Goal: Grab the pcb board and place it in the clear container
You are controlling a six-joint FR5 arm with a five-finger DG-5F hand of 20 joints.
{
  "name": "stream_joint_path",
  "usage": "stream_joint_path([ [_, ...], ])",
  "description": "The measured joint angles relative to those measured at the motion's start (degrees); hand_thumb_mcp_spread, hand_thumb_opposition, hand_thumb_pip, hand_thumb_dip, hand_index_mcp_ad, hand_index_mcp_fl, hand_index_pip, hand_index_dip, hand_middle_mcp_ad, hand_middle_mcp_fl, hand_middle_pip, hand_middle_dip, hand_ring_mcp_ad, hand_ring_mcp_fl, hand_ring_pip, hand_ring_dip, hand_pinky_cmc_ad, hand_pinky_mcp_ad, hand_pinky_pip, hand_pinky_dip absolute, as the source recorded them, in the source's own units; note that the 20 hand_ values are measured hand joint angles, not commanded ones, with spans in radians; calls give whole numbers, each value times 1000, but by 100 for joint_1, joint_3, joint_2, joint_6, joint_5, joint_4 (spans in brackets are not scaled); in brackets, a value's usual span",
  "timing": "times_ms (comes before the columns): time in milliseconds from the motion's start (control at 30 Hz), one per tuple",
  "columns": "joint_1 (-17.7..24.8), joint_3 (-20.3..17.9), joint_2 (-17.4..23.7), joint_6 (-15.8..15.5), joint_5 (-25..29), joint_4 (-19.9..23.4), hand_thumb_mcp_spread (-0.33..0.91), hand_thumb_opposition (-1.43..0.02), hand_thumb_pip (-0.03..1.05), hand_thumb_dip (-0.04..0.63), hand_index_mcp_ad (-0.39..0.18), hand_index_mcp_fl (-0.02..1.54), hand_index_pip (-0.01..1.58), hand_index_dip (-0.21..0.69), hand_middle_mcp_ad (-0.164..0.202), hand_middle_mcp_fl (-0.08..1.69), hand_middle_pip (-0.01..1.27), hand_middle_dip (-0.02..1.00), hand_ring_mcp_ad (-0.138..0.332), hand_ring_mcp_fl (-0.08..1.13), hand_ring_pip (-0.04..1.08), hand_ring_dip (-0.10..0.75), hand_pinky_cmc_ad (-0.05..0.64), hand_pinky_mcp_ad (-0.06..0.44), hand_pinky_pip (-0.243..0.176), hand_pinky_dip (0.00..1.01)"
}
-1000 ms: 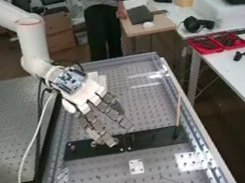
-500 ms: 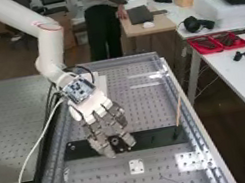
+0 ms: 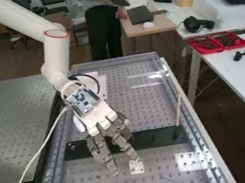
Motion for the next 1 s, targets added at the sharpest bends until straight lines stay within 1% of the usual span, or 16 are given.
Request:
stream_joint_path([
  [100,-15,58,-52,137,31,-79,330,-829,639,206,-24,24,1546,138,42,7,143,110,257,3,91,-2,295,215,-124,749],
  [167,-12,102,-85,216,64,-138,333,-829,639,206,-24,30,1545,138,42,7,143,110,257,7,87,-2,312,211,-124,749],
  [233,15,198,-155,401,140,-291,333,-829,639,206,-24,40,1543,138,42,7,143,110,257,3,108,0,312,211,-124,759],
  [267,24,222,-174,448,158,-327,333,-829,639,206,-24,40,1543,138,42,7,143,110,257,5,110,-2,312,215,-126,766],
  [367,88,403,-308,714,271,-560,333,-829,639,206,-23,40,1545,138,42,3,140,110,253,7,103,0,316,211,-126,782],
  [400,115,474,-361,791,322,-641,333,-829,639,206,-23,42,1550,138,42,3,138,110,255,0,120,0,316,211,-126,784],
  [467,144,556,-415,858,395,-722,333,-829,639,206,-23,54,1552,138,42,3,138,110,257,5,124,-2,312,211,-124,805],
  [533,199,679,-489,916,573,-823,333,-829,639,206,-23,54,1552,138,42,3,138,112,253,5,119,-2,332,211,-126,826],
  [567,206,692,-496,916,596,-831,333,-829,639,206,-23,54,1552,138,42,3,138,112,253,0,124,-2,333,215,-126,843],
  [667,244,766,-538,879,718,-905,333,-829,639,206,-23,54,1552,138,42,3,138,112,253,5,136,-2,333,211,-124,846],
  [833,258,758,-514,863,763,-1001,333,-829,639,206,-23,54,1552,138,42,7,140,122,255,5,138,0,333,211,-126,866],
  [900,263,708,-455,730,778,-954,333,-829,639,206,-23,56,1552,138,42,7,140,126,255,2,134,-2,333,211,-126,880],
  [933,267,666,-416,614,785,-844,333,-829,639,206,-23,56,1552,138,42,7,140,126,255,2,157,-2,333,215,-124,880],
  [967,269,644,-397,561,788,-787,333,-829,639,206,-23,56,1552,138,42,7,143,126,255,3,157,-2,333,215,-124,880],
  [1000,277,581,-348,418,794,-617,333,-829,639,206,-23,56,1552,138,42,7,143,126,255,3,157,-2,333,211,-124,880],
])
